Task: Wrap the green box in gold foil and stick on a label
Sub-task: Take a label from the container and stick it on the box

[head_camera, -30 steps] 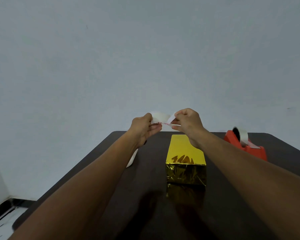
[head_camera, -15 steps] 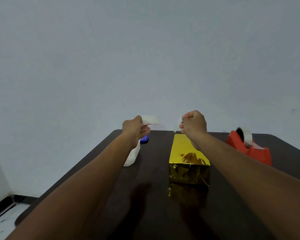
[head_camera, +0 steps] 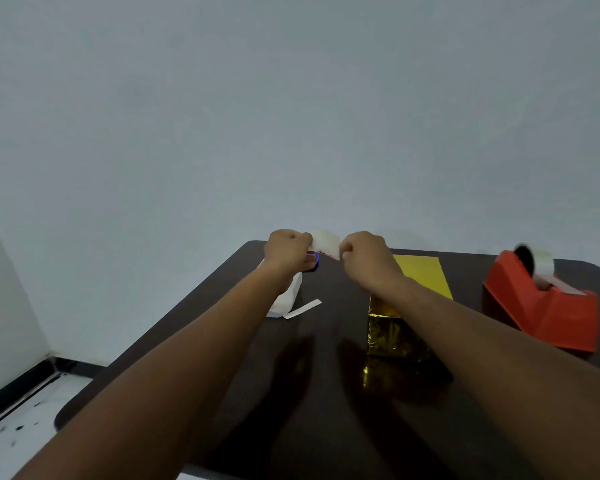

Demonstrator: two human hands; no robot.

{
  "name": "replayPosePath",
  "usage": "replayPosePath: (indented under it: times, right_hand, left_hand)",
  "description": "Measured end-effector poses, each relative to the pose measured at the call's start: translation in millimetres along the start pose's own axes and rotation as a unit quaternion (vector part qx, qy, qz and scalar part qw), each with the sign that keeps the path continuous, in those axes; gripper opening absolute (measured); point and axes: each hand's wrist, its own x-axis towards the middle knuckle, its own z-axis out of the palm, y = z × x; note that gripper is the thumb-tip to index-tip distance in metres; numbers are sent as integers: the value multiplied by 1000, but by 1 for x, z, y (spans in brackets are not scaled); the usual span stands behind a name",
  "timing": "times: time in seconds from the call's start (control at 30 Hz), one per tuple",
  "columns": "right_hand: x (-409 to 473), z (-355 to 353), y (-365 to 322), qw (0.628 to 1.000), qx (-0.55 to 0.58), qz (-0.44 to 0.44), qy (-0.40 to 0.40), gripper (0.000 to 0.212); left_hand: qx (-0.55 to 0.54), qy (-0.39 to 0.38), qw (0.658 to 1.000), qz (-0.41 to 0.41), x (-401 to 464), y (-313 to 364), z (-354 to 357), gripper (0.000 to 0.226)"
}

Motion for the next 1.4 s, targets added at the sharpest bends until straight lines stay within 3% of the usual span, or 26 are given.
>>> replayPosePath:
  times: [0.07,0.17,0.47,0.63,0.73,0.9,1.13,1.4]
  right_hand:
    - [2,-3,-3,994,92,-1,51,22]
    - [1,-8,-8,984,170,-20,47,20]
    - [-3,-15,-2,974,211,-48,67,19]
    - [-5,-23,2,975,209,-50,63,18]
    - [-10,-28,1,980,165,-52,102,16]
    - [-15,-34,-6,990,50,-76,105,19]
    - [-14,-36,-8,983,156,-28,88,15]
    - [-13,-42,-5,957,277,55,59,22]
  left_hand:
    - [-17,-29,999,14,1,-2,0,11]
    - [-67,-83,994,12,-2,-2,1,10]
    - [-132,-177,975,-32,-11,5,3,11]
    - [-123,-170,977,-29,-11,8,6,11]
    - [-126,-165,978,-18,-12,8,10,11]
    - [-137,-155,978,-11,-16,13,17,32]
    - [-144,-162,976,-3,-21,20,22,20]
    - [-160,-155,975,-23,-23,25,20,22]
